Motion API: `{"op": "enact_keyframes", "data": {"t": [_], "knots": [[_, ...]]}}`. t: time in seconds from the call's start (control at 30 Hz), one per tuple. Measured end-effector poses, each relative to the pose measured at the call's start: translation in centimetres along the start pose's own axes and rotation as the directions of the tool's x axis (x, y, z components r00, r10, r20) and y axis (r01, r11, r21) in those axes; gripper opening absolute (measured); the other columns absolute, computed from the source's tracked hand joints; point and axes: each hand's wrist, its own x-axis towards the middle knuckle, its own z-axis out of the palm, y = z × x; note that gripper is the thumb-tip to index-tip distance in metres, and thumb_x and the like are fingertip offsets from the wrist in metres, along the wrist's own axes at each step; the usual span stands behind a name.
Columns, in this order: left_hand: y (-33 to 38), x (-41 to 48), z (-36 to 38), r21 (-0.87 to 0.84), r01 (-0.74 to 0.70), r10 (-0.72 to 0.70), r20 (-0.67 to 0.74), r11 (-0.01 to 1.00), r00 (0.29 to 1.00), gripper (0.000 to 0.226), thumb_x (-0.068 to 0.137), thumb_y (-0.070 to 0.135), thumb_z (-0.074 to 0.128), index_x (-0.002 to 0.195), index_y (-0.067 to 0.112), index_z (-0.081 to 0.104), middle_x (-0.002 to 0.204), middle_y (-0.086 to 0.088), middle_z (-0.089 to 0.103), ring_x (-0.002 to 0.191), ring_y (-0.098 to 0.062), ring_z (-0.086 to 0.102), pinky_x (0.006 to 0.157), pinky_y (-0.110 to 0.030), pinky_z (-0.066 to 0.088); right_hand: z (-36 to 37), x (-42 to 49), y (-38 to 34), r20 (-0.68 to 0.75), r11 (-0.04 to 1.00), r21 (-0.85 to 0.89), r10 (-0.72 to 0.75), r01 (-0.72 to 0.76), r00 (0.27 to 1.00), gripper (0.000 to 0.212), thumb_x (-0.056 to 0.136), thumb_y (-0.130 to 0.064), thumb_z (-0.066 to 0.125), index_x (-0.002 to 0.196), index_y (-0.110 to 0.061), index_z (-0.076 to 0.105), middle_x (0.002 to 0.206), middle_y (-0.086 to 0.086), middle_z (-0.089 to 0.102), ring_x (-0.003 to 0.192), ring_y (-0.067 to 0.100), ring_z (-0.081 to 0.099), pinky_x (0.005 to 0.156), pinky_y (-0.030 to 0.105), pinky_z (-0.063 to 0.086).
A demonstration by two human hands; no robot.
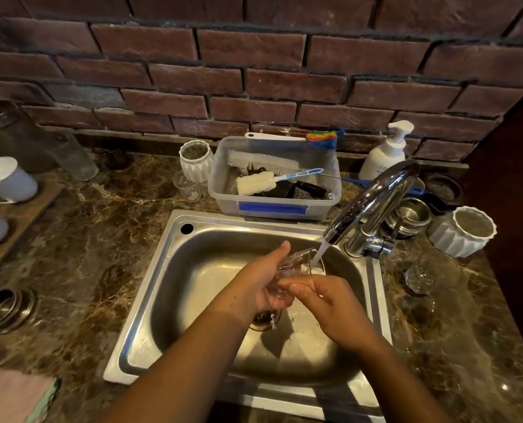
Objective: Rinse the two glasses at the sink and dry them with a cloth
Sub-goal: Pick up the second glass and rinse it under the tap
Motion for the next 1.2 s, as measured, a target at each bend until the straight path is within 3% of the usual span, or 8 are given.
{"op": "enact_keyframes", "data": {"t": [0.2,0.33,0.43,0.53,0.63,0.8,0.97,1.2], "knots": [[-2.7,0.8,0.7,0.272,-0.59,0.62,-0.033,0.76,0.784,0.021,0.103,0.03,0.051,0.097,0.015,0.064,0.092,-0.006,0.068,0.085,-0.018,0.066,0.065,-0.019,0.055,0.6,0.7,-1.3,-0.083,0.909,0.38,0.22,-0.173,0.972,0.027,0.103,-0.019,0.052,0.1,-0.008,0.078,0.095,0.006,0.079,0.096,0.018,0.074,0.096,0.043,0.057],[-3.0,0.0,0.2,0.297,-0.736,0.766,0.02,0.609,0.642,0.014,0.102,0.018,0.052,0.1,0.016,0.066,0.095,-0.001,0.068,0.088,-0.01,0.067,0.071,-0.017,0.054,0.9,0.8,-2.2,-0.066,0.825,0.515,0.306,-0.231,0.95,0.032,0.104,-0.023,0.049,0.101,-0.007,0.076,0.096,0.008,0.079,0.098,0.02,0.074,0.094,0.035,0.056],[-2.1,-0.1,0.3,0.278,-0.647,0.676,-0.014,0.71,0.737,0.02,0.103,0.02,0.048,0.104,0.01,0.066,0.095,-0.007,0.069,0.083,-0.011,0.065,0.063,-0.014,0.053,1.0,0.8,-2.3,-0.101,0.941,0.312,0.169,-0.13,0.98,0.029,0.104,-0.021,0.05,0.097,-0.014,0.077,0.091,0.0,0.079,0.091,0.012,0.074,0.086,0.029,0.056],[-1.0,0.1,0.4,0.104,-0.282,0.29,-0.071,0.954,0.954,0.029,0.102,0.037,0.05,0.111,0.014,0.065,0.098,-0.01,0.071,0.088,-0.023,0.067,0.071,-0.033,0.055,0.8,0.8,-1.7,-0.067,0.998,0.007,0.062,-0.062,0.996,0.024,0.102,-0.025,0.055,0.093,-0.022,0.078,0.085,-0.006,0.078,0.083,0.008,0.072,0.079,0.034,0.057],[-0.4,0.2,-0.6,-0.027,0.006,-0.006,-0.008,1.0,1.0,0.039,0.094,0.046,0.062,0.113,0.013,0.069,0.093,-0.008,0.072,0.073,-0.019,0.066,0.058,-0.028,0.053,0.7,0.4,-1.2,0.028,0.961,-0.276,-0.012,0.02,1.0,0.023,0.101,-0.033,0.056,0.095,-0.026,0.077,0.086,-0.009,0.076,0.081,0.007,0.069,0.076,0.039,0.057],[-1.4,1.0,-0.6,0.006,-0.187,0.187,-0.066,0.982,0.98,0.029,0.1,0.041,0.055,0.11,0.016,0.066,0.095,-0.01,0.072,0.082,-0.021,0.067,0.062,-0.031,0.051,1.6,0.4,-0.8,-0.013,0.983,-0.169,0.07,-0.071,0.997,0.021,0.101,-0.03,0.056,0.101,-0.024,0.076,0.092,-0.009,0.077,0.089,0.005,0.07,0.083,0.034,0.057],[-3.4,2.0,-0.9,0.187,-0.644,0.657,-0.017,0.742,0.753,0.018,0.102,0.023,0.048,0.099,0.014,0.063,0.097,-0.019,0.066,0.085,-0.022,0.062,0.072,-0.031,0.052,1.5,1.1,-1.7,-0.048,0.94,0.291,0.201,-0.179,0.978,0.031,0.105,-0.018,0.046,0.107,-0.014,0.077,0.102,-0.002,0.079,0.099,0.007,0.072,0.094,0.031,0.057],[-1.2,1.0,-0.4,-0.008,-0.067,0.066,-0.057,0.998,0.996,0.027,0.1,0.039,0.055,0.104,0.014,0.065,0.096,-0.011,0.071,0.089,-0.025,0.067,0.072,-0.037,0.052,0.7,0.4,-0.1,0.063,0.945,-0.323,-0.031,0.049,0.998,0.03,0.102,-0.039,0.046,0.103,-0.029,0.074,0.096,-0.01,0.076,0.088,0.004,0.068,0.078,0.035,0.056]]}}
